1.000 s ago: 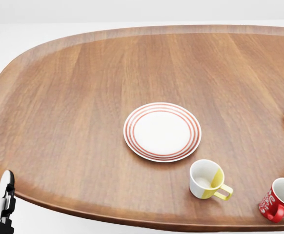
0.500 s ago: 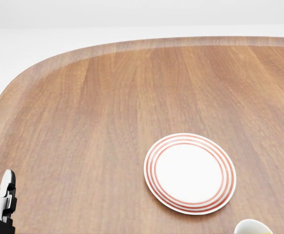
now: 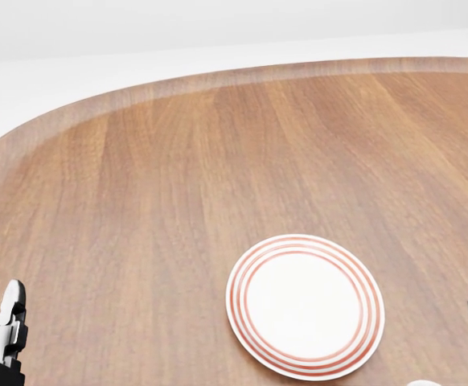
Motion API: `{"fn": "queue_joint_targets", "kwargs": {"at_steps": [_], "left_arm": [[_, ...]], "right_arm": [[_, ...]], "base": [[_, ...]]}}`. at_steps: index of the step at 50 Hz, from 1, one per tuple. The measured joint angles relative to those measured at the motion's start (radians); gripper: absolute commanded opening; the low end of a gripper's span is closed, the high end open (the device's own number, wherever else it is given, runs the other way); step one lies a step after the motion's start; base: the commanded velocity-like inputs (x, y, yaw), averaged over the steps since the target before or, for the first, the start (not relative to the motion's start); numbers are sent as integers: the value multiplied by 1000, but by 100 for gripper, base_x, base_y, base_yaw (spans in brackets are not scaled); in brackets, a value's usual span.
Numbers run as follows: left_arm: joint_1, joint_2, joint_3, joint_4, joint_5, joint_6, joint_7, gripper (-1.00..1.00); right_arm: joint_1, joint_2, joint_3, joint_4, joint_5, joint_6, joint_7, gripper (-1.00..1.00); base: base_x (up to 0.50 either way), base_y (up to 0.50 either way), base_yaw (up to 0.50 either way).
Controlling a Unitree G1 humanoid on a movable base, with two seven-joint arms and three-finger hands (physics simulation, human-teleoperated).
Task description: Put the red mug on the left plate.
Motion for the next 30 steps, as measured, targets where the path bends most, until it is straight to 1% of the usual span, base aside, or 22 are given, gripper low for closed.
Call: {"fn": "queue_joint_targets", "kwargs": {"at_steps": [30], "left_arm": [[-1,1,-3,1,3,0,-1,100]], "right_arm": [[3,1,3,8,5,-11,16,100]], "base": [[49,-9,0]]}}
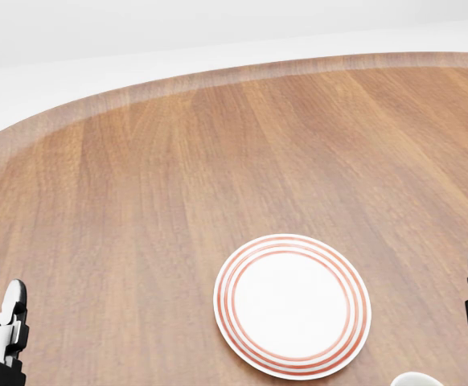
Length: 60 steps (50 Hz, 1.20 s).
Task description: Put the red mug on the left plate.
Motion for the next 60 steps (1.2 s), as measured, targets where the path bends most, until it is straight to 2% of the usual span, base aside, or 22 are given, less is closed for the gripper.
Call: {"fn": "queue_joint_targets", "kwargs": {"at_steps": [5,11,17,22,23,29,35,49,60], "left_arm": [[1,0,-1,0,0,0,0,100],[0,1,-2,1,1,0,2,100],[-5,3,-5,5,5,0,6,100],[-9,5,-9,8,9,0,12,100],[-10,6,-9,9,9,0,13,100],[-12,8,-11,11,11,0,17,100],[-12,9,-13,10,13,0,21,100],[-11,10,-19,6,19,0,27,100],[-10,11,-24,4,24,0,32,100]], "right_arm": [[0,1,3,3,-11,-9,-5,100],[-9,-2,7,8,-62,-8,-39,100],[-87,-73,24,9,-241,75,-68,100],[-182,-175,31,42,-461,159,-20,100],[-200,-196,27,51,-506,166,-3,100],[-276,-304,-35,82,-734,166,142,100],[-314,-389,-136,115,-888,166,317,100],[-336,-531,-388,247,-1075,166,317,100],[-348,-640,-483,492,-1107,166,317,100]], "base": [[50,-5,0],[1,0,0],[0,0,0],[0,0,0],[0,0,0],[0,0,0],[0,0,0],[0,0,0],[0,0,0]]}}
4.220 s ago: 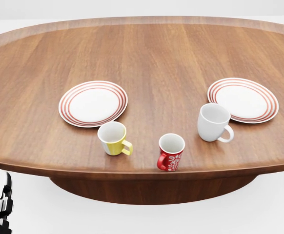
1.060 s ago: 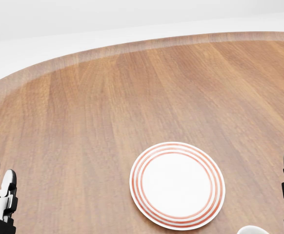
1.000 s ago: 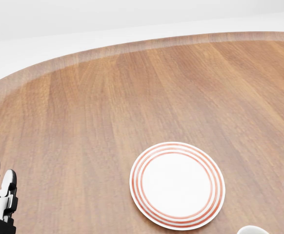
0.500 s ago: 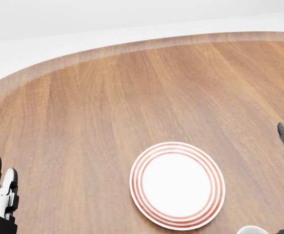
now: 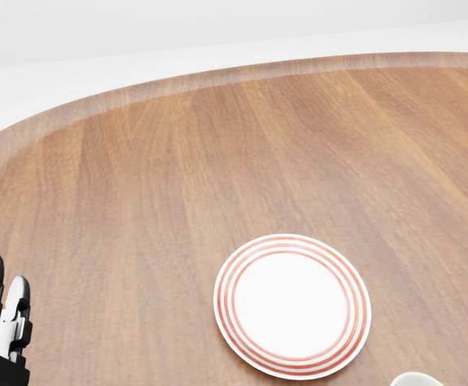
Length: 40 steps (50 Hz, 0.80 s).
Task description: Put the red mug on the left plate.
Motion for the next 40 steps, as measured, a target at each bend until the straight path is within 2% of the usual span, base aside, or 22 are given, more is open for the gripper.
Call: {"fn": "queue_joint_targets", "kwargs": {"at_steps": [14,40], "left_arm": [[2,2,-6,-3,5,0,4,100],[1,4,-13,-5,11,0,10,100]], "right_arm": [[10,-108,-37,301,117,0,0,100],[26,-189,-35,537,210,0,0,100]], "base": [[0,0,0],[0,0,0]]}}
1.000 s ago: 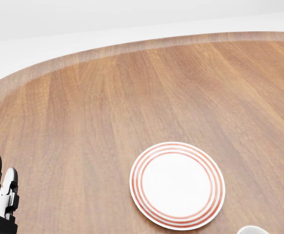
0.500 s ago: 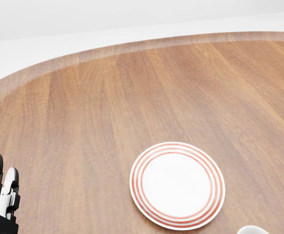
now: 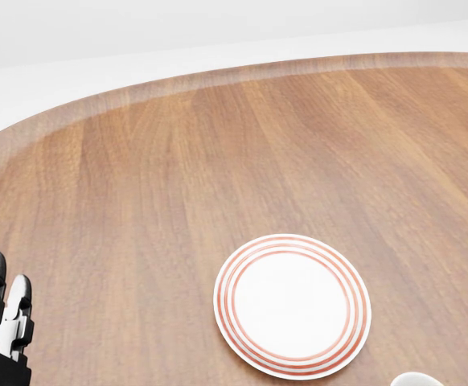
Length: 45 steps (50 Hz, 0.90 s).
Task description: Put the red mug on the left plate.
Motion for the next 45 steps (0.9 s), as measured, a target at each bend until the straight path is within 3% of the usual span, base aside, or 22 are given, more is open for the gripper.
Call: {"fn": "queue_joint_targets", "kwargs": {"at_steps": [29,45], "left_arm": [[-9,4,-2,6,1,0,4,100],[-10,5,-4,4,3,0,5,100]], "right_arm": [[-74,-78,143,208,130,0,-55,100],[-118,-148,168,323,213,0,-189,100]], "base": [[0,0,0],[0,0,0]]}}
